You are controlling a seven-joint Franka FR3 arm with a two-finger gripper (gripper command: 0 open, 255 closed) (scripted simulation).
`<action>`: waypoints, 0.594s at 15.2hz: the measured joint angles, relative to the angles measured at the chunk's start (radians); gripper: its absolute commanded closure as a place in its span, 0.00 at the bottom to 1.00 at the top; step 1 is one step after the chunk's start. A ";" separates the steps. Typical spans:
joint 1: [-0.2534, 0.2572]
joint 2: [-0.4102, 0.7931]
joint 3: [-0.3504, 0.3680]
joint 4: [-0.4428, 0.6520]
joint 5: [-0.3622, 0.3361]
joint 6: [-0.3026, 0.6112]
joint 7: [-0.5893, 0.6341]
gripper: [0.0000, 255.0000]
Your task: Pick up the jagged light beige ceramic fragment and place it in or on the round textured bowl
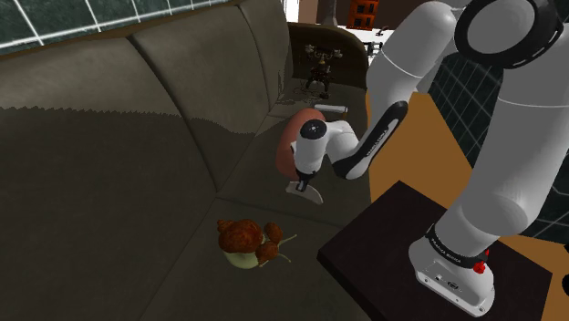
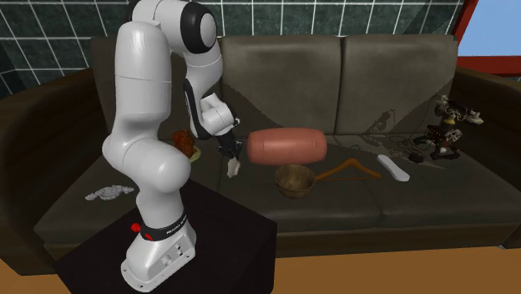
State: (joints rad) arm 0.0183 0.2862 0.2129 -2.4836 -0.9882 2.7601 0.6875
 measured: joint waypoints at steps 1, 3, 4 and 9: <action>-0.005 -0.014 0.009 -0.005 0.021 -0.006 -0.018 1.00; -0.015 -0.044 0.024 -0.018 0.060 -0.016 -0.052 1.00; -0.022 -0.061 0.032 -0.025 0.084 -0.021 -0.075 1.00; -0.043 -0.140 0.073 -0.047 0.205 -0.056 -0.179 1.00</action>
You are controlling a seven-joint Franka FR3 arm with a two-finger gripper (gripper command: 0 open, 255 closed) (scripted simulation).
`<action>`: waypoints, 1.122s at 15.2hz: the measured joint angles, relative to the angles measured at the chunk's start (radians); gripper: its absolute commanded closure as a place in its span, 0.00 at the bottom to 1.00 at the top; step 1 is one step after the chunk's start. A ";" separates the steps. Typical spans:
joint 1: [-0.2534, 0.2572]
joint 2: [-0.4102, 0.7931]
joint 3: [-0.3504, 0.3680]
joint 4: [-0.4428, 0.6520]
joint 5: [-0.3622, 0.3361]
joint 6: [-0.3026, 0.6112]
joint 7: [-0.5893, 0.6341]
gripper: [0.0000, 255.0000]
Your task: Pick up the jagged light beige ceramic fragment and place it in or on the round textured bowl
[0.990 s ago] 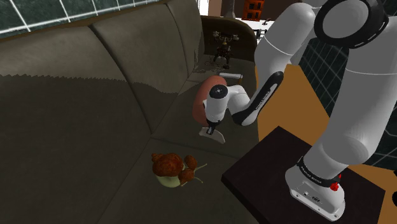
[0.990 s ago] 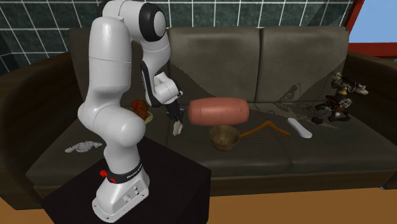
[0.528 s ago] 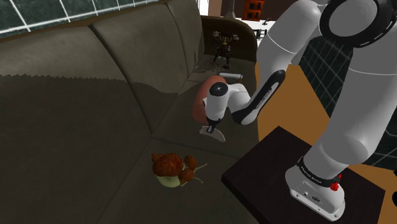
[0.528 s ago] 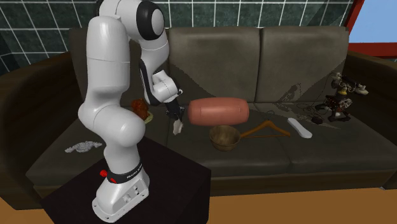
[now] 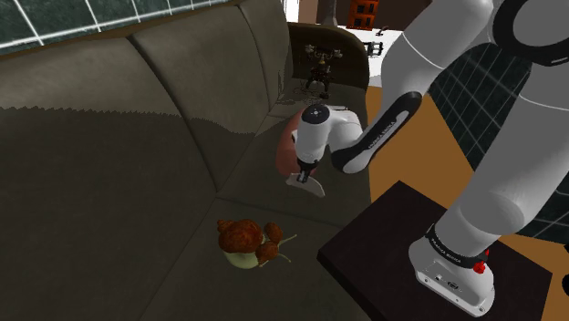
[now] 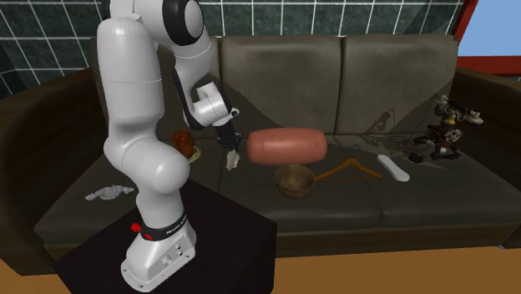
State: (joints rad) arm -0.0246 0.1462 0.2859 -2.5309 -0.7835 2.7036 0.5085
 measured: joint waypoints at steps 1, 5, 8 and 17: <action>-0.004 -0.015 0.006 -0.003 0.024 -0.007 -0.022 1.00; -0.012 -0.077 0.027 -0.016 0.116 -0.037 -0.102 1.00; -0.013 -0.121 0.037 -0.023 0.180 -0.062 -0.157 1.00; 0.007 -0.246 0.044 -0.015 0.351 -0.163 -0.306 1.00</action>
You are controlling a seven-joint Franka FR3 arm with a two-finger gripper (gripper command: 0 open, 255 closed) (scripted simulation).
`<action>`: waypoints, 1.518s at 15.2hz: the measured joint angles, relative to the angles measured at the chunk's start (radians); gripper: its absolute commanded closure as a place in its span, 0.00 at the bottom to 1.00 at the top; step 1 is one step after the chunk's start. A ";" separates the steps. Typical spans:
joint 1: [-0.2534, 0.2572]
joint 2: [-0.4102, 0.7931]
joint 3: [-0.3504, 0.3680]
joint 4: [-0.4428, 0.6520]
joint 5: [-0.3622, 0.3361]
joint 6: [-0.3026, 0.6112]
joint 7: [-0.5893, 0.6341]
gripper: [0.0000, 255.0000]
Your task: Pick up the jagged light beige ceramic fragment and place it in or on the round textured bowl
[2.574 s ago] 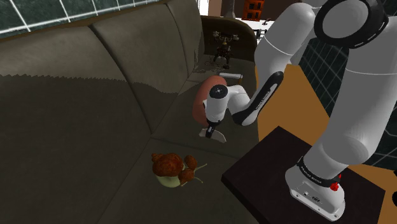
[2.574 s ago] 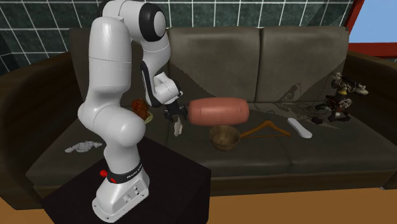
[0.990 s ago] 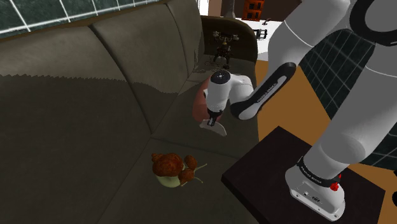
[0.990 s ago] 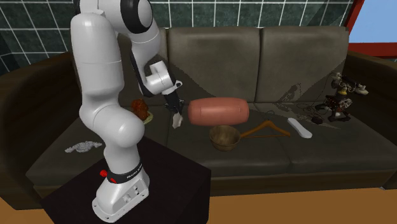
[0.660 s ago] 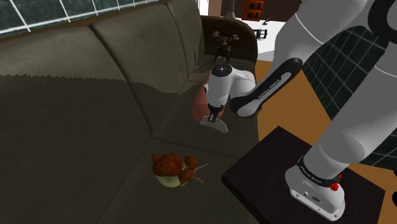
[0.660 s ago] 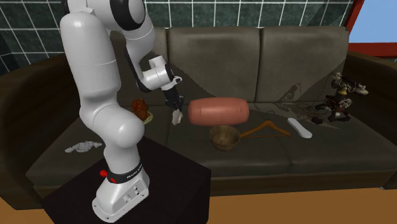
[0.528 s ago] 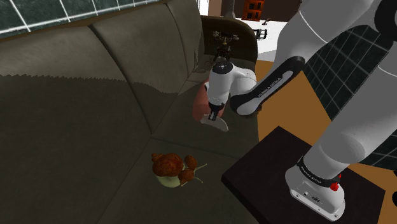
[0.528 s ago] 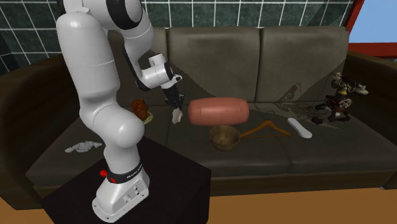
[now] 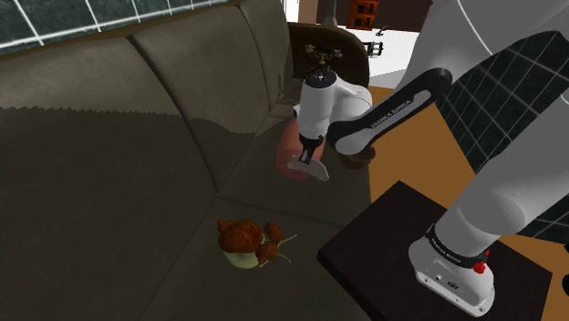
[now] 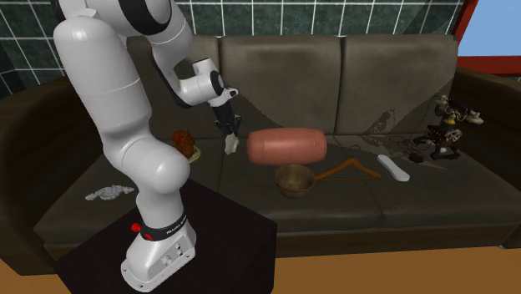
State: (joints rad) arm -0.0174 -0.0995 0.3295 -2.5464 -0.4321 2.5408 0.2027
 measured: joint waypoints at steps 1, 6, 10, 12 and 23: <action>0.002 -0.008 -0.001 0.006 0.012 -0.012 -0.012 1.00; 0.011 -0.064 -0.014 0.008 0.068 -0.057 -0.074 1.00; -0.028 -0.095 -0.080 -0.026 0.075 -0.027 -0.177 1.00; -0.050 -0.119 -0.124 -0.052 0.079 -0.009 -0.245 1.00; -0.170 -0.103 -0.337 -0.054 0.079 0.077 -0.565 1.00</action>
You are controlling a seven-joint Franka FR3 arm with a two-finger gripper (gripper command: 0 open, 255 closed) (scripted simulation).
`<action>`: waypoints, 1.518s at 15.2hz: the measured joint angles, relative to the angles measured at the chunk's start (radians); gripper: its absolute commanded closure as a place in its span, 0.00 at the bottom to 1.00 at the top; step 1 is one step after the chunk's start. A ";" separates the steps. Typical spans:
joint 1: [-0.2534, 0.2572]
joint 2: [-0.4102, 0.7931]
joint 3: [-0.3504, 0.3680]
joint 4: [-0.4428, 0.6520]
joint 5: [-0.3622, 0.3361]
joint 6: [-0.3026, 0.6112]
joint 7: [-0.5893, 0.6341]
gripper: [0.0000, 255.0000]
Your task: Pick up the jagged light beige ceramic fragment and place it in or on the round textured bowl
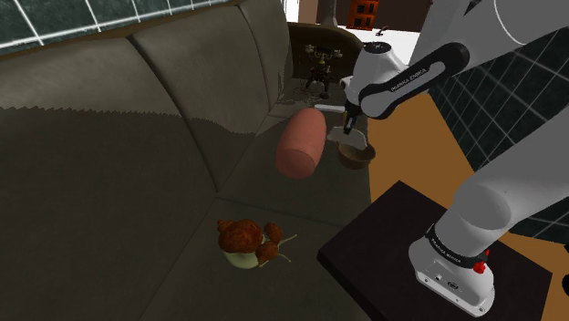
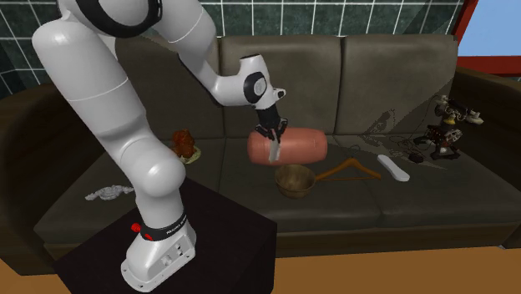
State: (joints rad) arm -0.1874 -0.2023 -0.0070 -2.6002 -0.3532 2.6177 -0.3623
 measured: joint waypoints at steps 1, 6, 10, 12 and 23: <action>-0.010 0.002 -0.021 0.003 0.004 0.006 -0.035 1.00; -0.055 0.053 -0.125 0.068 0.050 0.021 -0.219 1.00; -0.071 0.105 -0.151 0.070 0.050 0.077 -0.256 1.00; -0.074 0.131 -0.153 0.066 0.042 0.107 -0.249 1.00; -0.082 0.260 -0.160 0.049 -0.029 0.255 -0.175 1.00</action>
State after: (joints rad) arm -0.2696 0.0574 -0.1673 -2.5509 -0.3825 2.8724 -0.5369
